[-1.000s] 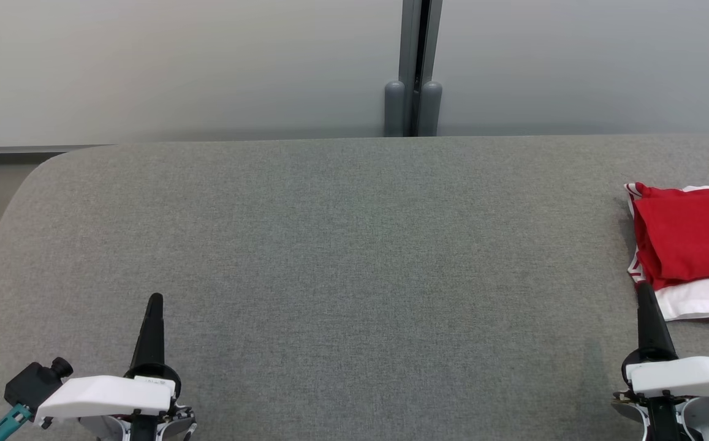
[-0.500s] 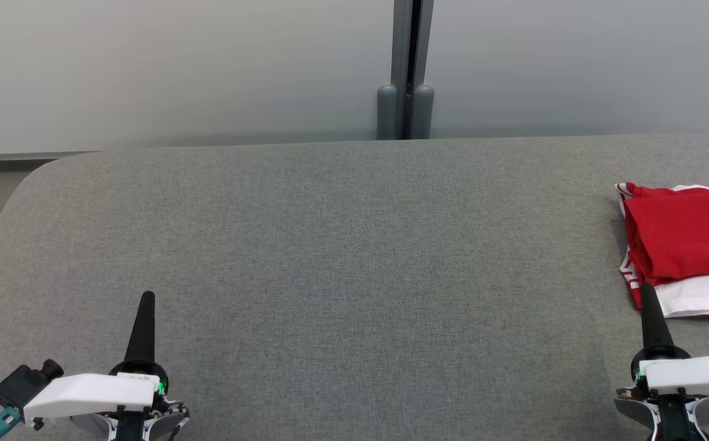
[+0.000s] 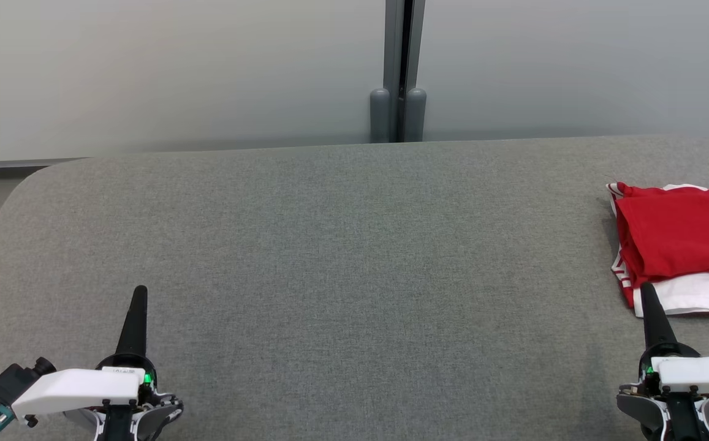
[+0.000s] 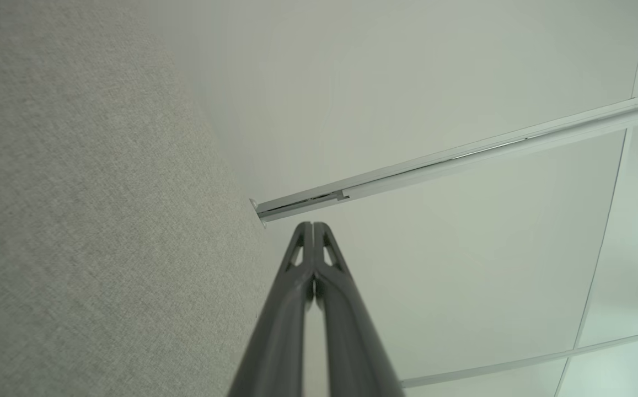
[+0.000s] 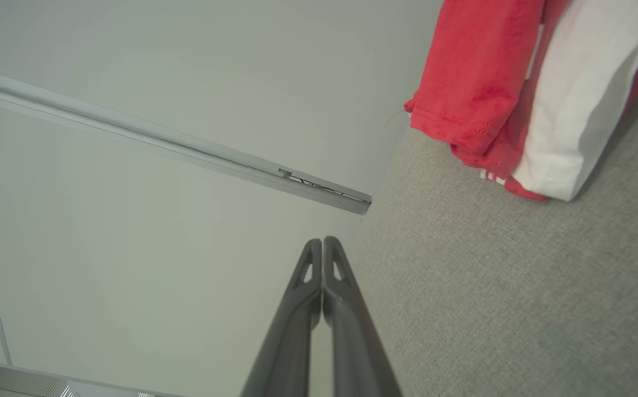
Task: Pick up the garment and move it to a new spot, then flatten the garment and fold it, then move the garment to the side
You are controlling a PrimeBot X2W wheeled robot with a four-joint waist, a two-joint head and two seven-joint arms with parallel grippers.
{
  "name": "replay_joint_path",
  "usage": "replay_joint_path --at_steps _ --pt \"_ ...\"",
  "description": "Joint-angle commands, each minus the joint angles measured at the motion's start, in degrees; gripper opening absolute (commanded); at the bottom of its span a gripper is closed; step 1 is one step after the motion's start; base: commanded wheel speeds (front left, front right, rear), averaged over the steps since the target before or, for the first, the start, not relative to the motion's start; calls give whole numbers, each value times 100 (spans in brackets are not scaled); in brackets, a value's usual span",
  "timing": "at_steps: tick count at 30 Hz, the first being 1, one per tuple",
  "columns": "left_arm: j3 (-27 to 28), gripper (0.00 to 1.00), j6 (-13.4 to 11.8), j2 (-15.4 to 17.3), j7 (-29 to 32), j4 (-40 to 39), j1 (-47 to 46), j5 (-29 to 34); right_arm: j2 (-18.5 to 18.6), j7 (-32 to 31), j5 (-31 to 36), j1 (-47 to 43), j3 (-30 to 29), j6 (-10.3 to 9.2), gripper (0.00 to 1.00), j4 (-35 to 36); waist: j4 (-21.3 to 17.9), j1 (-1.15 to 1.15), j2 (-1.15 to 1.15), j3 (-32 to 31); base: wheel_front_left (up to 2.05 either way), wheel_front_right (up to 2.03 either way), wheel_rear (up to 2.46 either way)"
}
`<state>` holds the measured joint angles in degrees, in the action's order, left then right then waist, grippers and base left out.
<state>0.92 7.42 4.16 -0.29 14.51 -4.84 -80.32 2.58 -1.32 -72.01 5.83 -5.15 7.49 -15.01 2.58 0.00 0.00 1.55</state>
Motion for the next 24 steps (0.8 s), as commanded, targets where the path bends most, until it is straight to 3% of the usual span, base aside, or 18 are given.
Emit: replay_joint_path --at_steps 1,24 --pt "53 0 8 27 37 -58 -96 -116 37 -61 -167 61 -30 2 0 64 -11 0 0 -6 0 0 0" --pt "254 0 10 13 325 -64 -142 -808 42 -332 -1220 61 -96 1 0 88 -137 0 0 -73 0 0 0"
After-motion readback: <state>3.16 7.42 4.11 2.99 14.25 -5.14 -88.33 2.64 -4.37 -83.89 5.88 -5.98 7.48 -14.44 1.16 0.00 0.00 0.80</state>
